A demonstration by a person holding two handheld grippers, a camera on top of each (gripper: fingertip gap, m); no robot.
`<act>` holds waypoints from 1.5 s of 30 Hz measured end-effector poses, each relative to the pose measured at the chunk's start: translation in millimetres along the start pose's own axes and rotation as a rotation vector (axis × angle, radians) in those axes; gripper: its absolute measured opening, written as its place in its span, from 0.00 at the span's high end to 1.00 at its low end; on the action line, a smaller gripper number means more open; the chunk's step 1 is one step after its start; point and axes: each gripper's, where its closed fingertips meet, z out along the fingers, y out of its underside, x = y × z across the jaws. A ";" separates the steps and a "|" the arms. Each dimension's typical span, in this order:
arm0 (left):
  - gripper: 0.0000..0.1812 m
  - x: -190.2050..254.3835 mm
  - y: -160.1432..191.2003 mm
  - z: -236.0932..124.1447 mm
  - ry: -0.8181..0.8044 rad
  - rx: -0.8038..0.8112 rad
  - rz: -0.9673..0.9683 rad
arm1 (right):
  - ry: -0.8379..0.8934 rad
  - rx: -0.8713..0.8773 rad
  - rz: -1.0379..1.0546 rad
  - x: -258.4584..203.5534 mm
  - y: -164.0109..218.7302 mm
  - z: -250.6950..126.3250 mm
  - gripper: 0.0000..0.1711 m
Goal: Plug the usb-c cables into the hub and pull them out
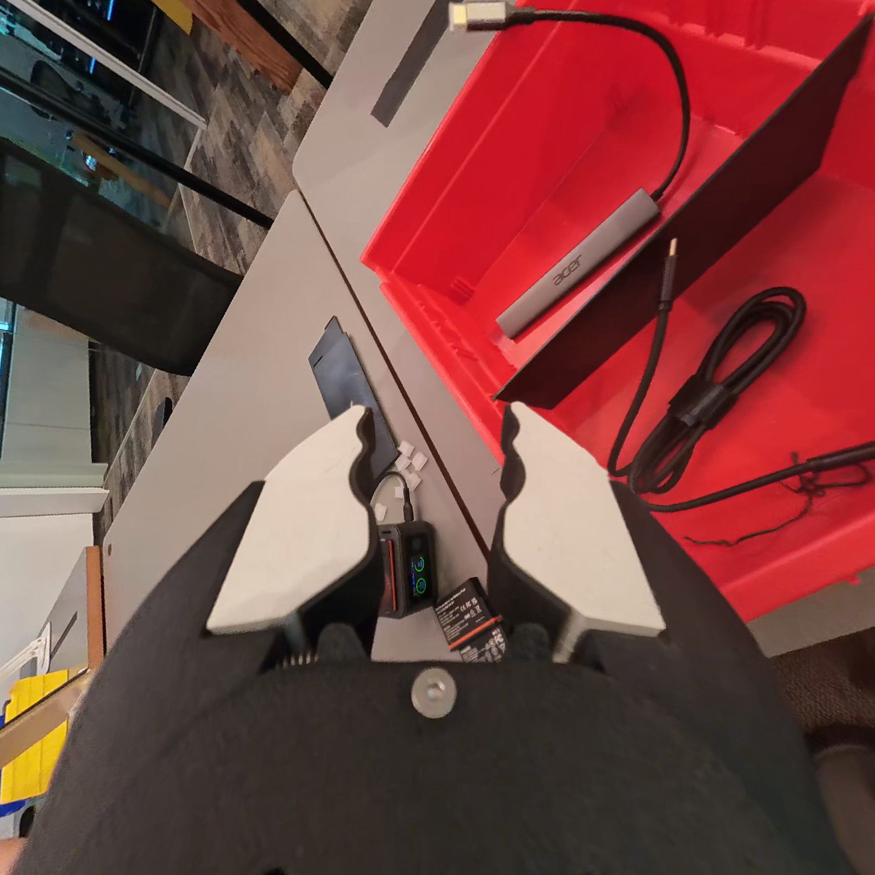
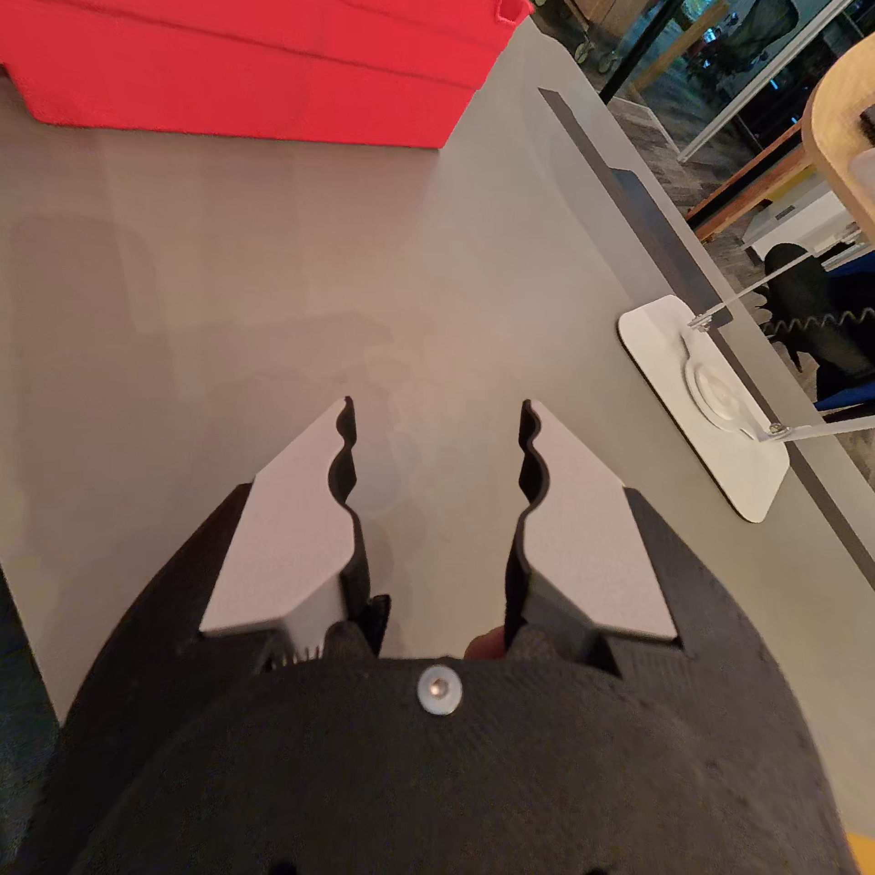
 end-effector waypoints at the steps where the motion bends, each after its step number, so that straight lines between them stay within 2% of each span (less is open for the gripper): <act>1: 0.72 -1.3 2.1 -0.3 -0.003 -0.005 -0.003 | -0.007 0.004 0.005 -1.2 -1.0 -0.2 0.60; 9: 0.74 16.2 -3.5 15.2 0.075 -0.001 0.005 | -0.030 0.004 0.034 -3.5 0.1 0.4 0.61; 13: 0.75 30.3 -24.6 31.2 0.120 0.004 0.078 | -0.040 0.004 0.040 -5.7 0.3 0.6 0.61; 17: 0.78 25.3 -56.5 55.8 0.133 0.016 0.168 | -0.053 -0.004 0.051 -8.0 4.3 1.7 0.61; 19: 0.79 32.3 -63.0 77.2 0.227 -0.029 0.235 | -0.064 -0.008 0.057 -9.2 5.7 2.1 0.61; 22: 0.77 47.4 -49.5 112.2 0.377 -0.207 0.419 | -0.068 -0.009 0.052 -10.4 5.3 2.6 0.61; 24: 0.80 60.2 -46.1 127.5 0.481 -0.267 0.493 | -0.066 -0.012 0.048 -10.0 5.6 3.0 0.61; 28: 0.83 83.4 -33.1 142.8 0.664 -0.376 0.539 | -0.066 -0.020 0.067 -7.5 9.1 4.0 0.61; 31: 0.78 98.3 -18.2 149.8 0.759 -0.442 0.509 | -0.079 -0.022 0.087 -8.0 11.5 5.3 0.61; 34: 0.86 101.2 -16.1 154.6 0.770 -0.467 0.485 | -0.096 -0.014 0.095 -10.8 9.9 5.7 0.61; 39: 0.87 100.2 -17.0 155.0 0.744 -0.458 0.557 | -0.108 -0.004 0.094 -13.4 6.8 5.0 0.61; 45: 0.88 85.1 -31.9 149.8 0.618 -0.374 0.596 | -0.101 0.004 0.103 -10.4 5.6 2.4 0.61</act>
